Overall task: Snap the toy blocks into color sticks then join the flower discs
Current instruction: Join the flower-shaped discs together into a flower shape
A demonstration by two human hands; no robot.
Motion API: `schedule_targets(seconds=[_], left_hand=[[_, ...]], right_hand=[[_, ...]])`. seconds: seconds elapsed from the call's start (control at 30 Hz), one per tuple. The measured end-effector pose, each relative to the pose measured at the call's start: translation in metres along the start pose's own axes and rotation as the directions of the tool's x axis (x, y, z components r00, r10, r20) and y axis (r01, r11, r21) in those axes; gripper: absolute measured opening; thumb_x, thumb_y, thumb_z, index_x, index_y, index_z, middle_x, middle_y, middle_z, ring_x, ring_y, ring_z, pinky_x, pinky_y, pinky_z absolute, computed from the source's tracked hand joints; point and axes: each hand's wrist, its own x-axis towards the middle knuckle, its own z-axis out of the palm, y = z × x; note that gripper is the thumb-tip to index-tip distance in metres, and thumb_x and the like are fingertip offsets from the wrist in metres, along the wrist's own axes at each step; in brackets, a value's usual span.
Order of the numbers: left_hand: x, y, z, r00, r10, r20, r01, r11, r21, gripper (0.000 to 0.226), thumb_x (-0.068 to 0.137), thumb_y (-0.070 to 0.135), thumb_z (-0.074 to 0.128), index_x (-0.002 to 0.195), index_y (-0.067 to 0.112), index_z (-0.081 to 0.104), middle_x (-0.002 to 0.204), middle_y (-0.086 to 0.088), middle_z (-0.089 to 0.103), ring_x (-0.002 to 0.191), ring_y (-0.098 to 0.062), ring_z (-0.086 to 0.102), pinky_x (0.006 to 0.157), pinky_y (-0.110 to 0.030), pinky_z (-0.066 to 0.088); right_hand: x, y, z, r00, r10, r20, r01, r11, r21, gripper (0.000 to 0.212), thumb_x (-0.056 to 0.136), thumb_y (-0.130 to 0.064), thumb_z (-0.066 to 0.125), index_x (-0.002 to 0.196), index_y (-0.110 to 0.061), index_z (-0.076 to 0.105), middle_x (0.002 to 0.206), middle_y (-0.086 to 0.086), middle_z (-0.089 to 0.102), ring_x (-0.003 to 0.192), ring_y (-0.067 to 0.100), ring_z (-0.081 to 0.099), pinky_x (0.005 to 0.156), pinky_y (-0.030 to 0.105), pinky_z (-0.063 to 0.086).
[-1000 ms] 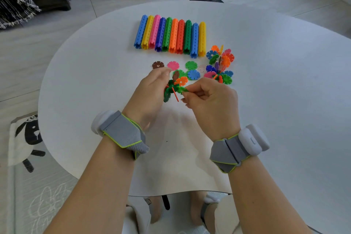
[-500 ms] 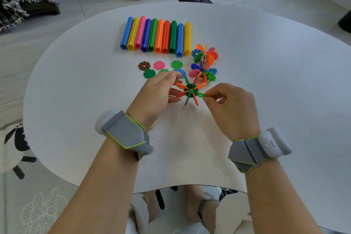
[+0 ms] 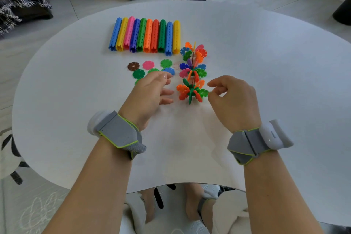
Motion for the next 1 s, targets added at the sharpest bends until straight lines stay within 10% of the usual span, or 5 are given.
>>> schedule_targets(seconds=[0.13,0.3,0.5,0.7,1.0], left_hand=[[0.005,-0.003,-0.020,0.990,0.053,-0.127,-0.034,0.989,0.143,0.025,0.099,0.013,0.037,0.103,0.021,0.060,0.107,0.000,0.057,0.092,-0.012,0.054,0.071,-0.026,0.048],[0.019,-0.013,-0.037,0.952,0.215,-0.217,-0.075,0.853,0.517,0.032,0.095,0.009,0.041,0.122,0.015,0.058,0.129,-0.006,0.047,0.120,-0.020,0.044,0.101,-0.026,0.033],[0.042,-0.019,-0.053,0.938,0.312,-0.151,-0.119,0.699,0.705,0.041,0.089,-0.001,0.038,0.127,0.005,0.052,0.139,-0.009,0.044,0.131,-0.026,0.037,0.108,-0.032,0.029],[0.050,-0.027,-0.074,0.992,0.098,-0.074,0.028,0.411,0.911,0.053,0.099,0.028,0.029,0.149,0.028,0.012,0.158,0.006,0.003,0.145,-0.021,-0.005,0.117,-0.045,-0.001],[0.048,-0.021,-0.078,0.998,0.063,0.014,-0.035,0.353,0.935,0.057,0.096,0.018,0.023,0.145,0.045,0.011,0.156,0.018,0.002,0.145,-0.019,-0.008,0.114,-0.053,-0.006]], right_hand=[[-0.002,-0.019,0.001,0.980,-0.119,-0.157,0.127,0.991,0.041,0.021,0.085,-0.016,0.053,0.095,-0.026,0.068,0.091,-0.009,0.065,0.081,0.011,0.054,0.069,0.022,0.037],[0.002,-0.059,0.023,0.926,-0.271,-0.263,0.319,0.934,0.160,0.026,0.081,-0.008,0.049,0.094,-0.011,0.071,0.097,0.003,0.065,0.086,0.025,0.061,0.076,0.031,0.049],[0.003,-0.105,0.052,0.912,-0.367,0.181,0.362,0.930,0.060,0.046,0.093,-0.003,0.041,0.139,-0.008,0.043,0.155,0.008,0.025,0.143,0.024,0.022,0.112,0.031,0.023],[0.020,-0.112,0.105,0.936,-0.231,0.264,0.283,0.942,-0.180,0.054,0.102,-0.034,0.031,0.149,-0.012,0.018,0.160,0.011,-0.003,0.146,0.029,-0.010,0.118,0.042,-0.003],[0.026,-0.095,0.108,0.901,-0.268,0.342,0.382,0.862,-0.333,0.059,0.100,-0.051,0.017,0.151,-0.022,0.011,0.160,0.006,0.001,0.147,0.028,-0.007,0.117,0.048,-0.007]])
